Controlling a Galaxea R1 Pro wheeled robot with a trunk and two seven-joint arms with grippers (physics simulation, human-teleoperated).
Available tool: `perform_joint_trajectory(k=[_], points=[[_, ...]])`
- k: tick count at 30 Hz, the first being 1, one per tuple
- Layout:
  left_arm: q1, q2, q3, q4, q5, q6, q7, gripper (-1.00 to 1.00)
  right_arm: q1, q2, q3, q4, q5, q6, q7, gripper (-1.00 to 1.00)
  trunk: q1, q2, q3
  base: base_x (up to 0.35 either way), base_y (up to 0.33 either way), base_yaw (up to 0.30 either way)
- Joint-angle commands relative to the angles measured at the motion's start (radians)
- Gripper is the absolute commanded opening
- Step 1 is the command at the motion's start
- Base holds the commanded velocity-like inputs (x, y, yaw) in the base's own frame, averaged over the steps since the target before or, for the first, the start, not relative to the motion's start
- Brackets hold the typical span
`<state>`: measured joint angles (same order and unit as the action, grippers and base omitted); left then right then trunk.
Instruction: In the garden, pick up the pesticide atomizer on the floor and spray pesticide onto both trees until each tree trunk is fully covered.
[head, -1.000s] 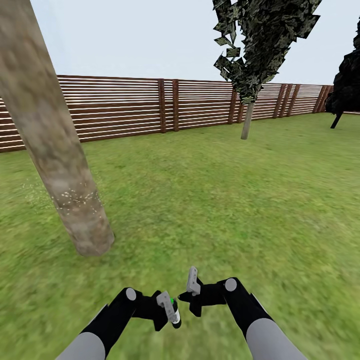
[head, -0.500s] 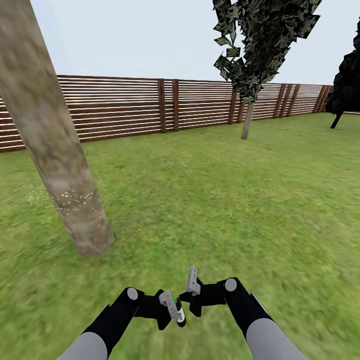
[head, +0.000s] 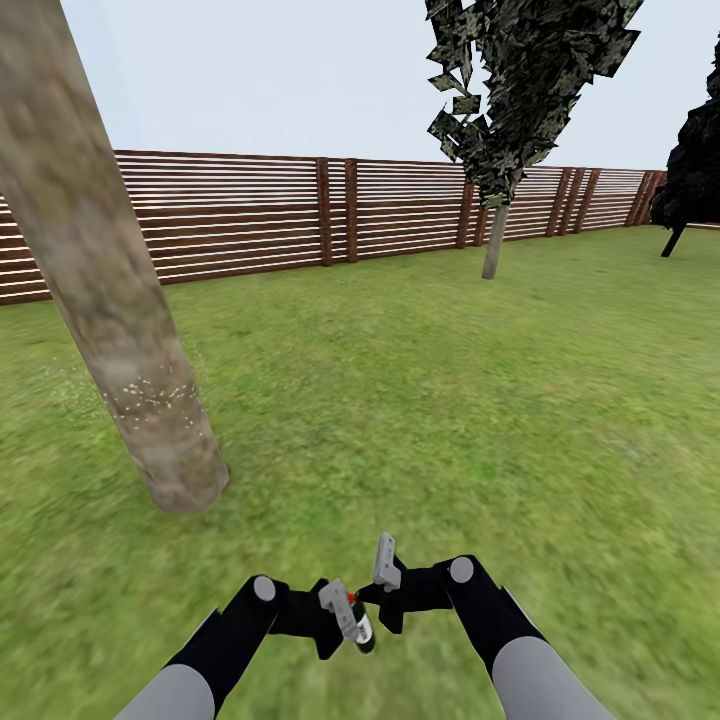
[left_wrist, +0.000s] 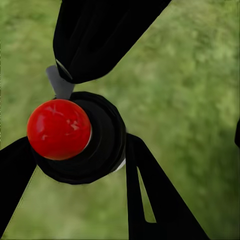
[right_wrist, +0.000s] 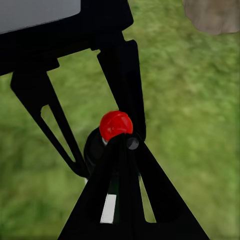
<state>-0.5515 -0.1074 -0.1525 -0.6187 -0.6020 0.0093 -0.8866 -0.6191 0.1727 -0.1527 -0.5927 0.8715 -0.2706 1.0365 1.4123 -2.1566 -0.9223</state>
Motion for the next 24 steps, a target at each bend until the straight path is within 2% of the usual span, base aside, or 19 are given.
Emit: perform_joint_trajectory(k=[1,8,11,16,18,20,21,22,24], points=[[0.000,0.000,0.001,-0.001,-0.005,-0.006,-0.004,-1.00,-0.001,0.002,-0.008,-0.001,0.009,-0.005,0.005,-1.00,0.000,0.000,-0.001,0.000,0.000,0.000],[-0.001,0.005,0.002,0.007,-0.005,-0.013,-0.001,-1.00,-0.001,0.002,-0.008,-0.001,0.009,-0.005,0.005,-1.00,0.000,0.000,-0.001,0.000,0.000,0.000],[-0.001,0.017,0.002,0.019,-0.011,-0.012,0.004,-1.00,-0.001,0.002,-0.008,-0.001,0.009,-0.005,0.005,-1.00,0.000,0.000,-0.001,0.000,0.000,0.000],[0.000,0.107,0.002,0.060,-0.017,-0.014,0.006,-1.00,-0.001,0.002,-0.008,0.001,0.009,-0.005,0.005,-1.00,0.000,0.000,-0.001,0.000,0.000,0.000],[0.006,0.155,0.002,0.071,-0.018,-0.015,0.006,-1.00,-0.001,0.002,-0.008,0.001,0.009,-0.005,0.005,-1.00,0.000,0.000,-0.001,0.000,0.000,0.000],[0.012,0.238,0.000,0.075,-0.020,-0.019,0.006,-1.00,-0.001,0.002,-0.008,0.001,0.010,-0.005,0.005,-1.00,0.000,0.000,-0.001,0.000,0.000,0.000],[0.013,0.270,0.000,0.075,-0.019,-0.020,0.006,-1.00,-0.001,0.002,-0.008,0.001,0.010,-0.005,0.005,-1.00,0.000,0.000,-0.001,0.000,0.000,0.000],[0.015,0.302,0.002,0.075,-0.019,-0.021,0.006,-1.00,0.000,0.002,-0.008,0.001,0.011,-0.005,0.004,1.00,0.000,0.000,-0.001,0.000,0.000,0.000],[0.017,0.353,0.003,0.075,-0.019,-0.020,0.006,-1.00,-0.001,0.002,-0.010,0.001,0.013,-0.005,0.003,1.00,0.000,0.000,-0.001,0.000,0.000,0.000]])
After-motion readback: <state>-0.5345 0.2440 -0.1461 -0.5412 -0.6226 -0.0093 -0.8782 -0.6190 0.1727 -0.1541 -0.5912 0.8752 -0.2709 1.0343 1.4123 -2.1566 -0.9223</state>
